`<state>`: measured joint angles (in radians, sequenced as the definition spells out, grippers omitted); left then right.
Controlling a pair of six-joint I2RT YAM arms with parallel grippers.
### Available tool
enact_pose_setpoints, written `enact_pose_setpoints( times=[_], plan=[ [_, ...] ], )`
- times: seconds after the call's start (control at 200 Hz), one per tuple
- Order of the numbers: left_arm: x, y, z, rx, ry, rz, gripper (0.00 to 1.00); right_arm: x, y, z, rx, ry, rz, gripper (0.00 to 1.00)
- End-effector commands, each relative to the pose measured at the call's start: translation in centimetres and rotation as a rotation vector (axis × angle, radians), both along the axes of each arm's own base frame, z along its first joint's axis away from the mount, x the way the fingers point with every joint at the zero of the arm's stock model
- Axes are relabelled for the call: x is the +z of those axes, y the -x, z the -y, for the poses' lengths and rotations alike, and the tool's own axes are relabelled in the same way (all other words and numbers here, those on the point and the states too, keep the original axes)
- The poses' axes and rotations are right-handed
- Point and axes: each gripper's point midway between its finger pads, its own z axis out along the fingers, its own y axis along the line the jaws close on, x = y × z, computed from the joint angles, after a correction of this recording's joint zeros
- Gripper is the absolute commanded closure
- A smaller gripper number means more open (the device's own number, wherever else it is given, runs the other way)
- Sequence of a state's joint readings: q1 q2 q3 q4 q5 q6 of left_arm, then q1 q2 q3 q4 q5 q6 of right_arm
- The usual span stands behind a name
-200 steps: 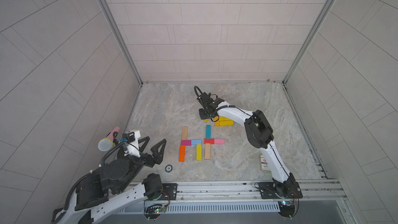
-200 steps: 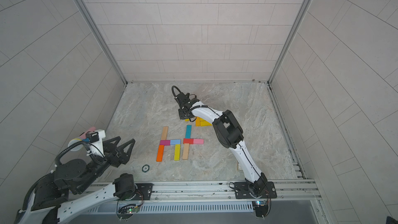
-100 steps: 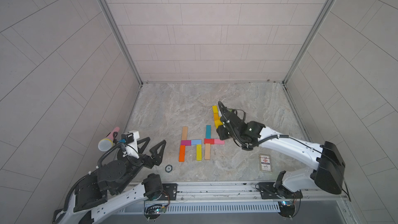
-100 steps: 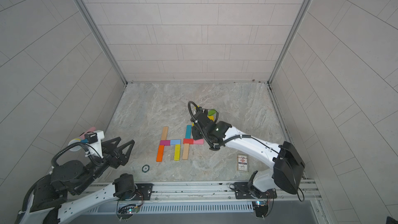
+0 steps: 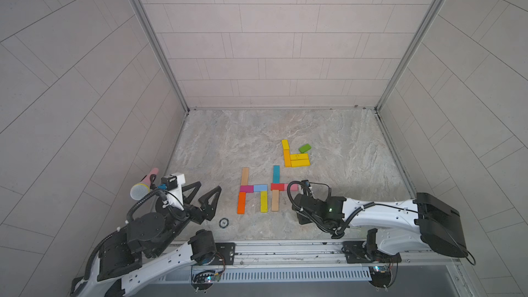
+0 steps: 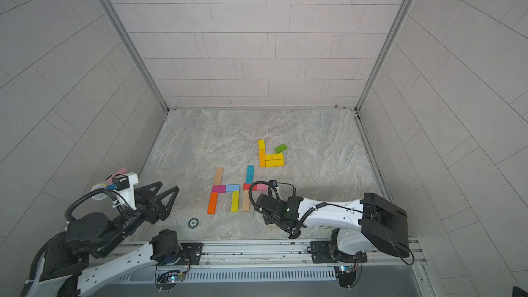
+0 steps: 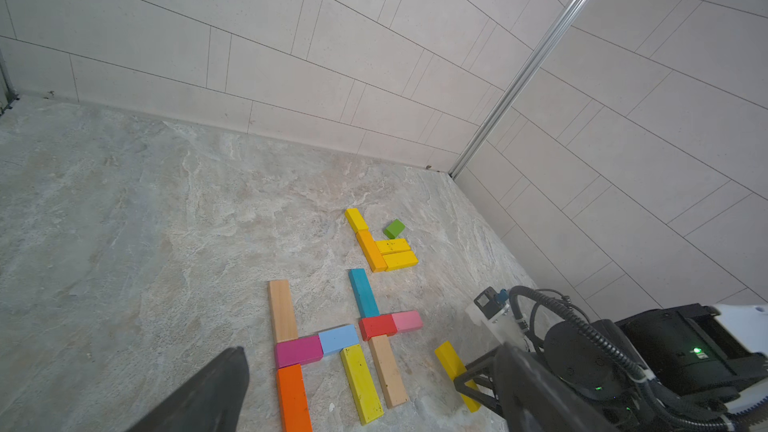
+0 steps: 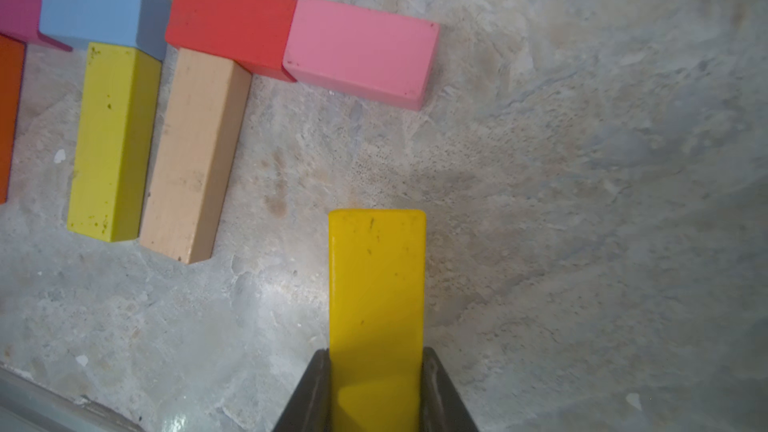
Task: Assemble the letter h with building blocks
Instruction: Assemble the building block at the center of the board.
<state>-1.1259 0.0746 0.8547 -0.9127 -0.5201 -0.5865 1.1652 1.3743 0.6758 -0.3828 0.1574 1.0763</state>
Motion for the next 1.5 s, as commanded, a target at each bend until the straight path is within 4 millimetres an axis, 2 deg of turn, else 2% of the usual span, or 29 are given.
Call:
enact_pose_setpoints(
  times=[0.0, 0.445, 0.871, 1.491],
  plan=[
    [0.3, 0.1, -0.5, 0.005, 0.017, 0.009, 0.00, 0.6, -1.3, -0.8, -0.115, -0.032, 0.033, 0.88],
    [0.5, 0.3, -1.6, 0.026, 0.026, 0.016, 0.00, -0.7, -2.1, -0.4, -0.210, 0.049, -0.029, 0.91],
    [0.7, 0.5, -2.6, 0.042, 0.028, 0.026, 0.00, -1.4, -2.6, -1.4, -0.211, 0.043, -0.070, 0.91],
    [0.9, 0.5, -2.9, 0.053, 0.011, 0.031, 0.00, -2.4, -3.6, -1.3, -0.209, 0.068, -0.096, 0.92]
  ],
)
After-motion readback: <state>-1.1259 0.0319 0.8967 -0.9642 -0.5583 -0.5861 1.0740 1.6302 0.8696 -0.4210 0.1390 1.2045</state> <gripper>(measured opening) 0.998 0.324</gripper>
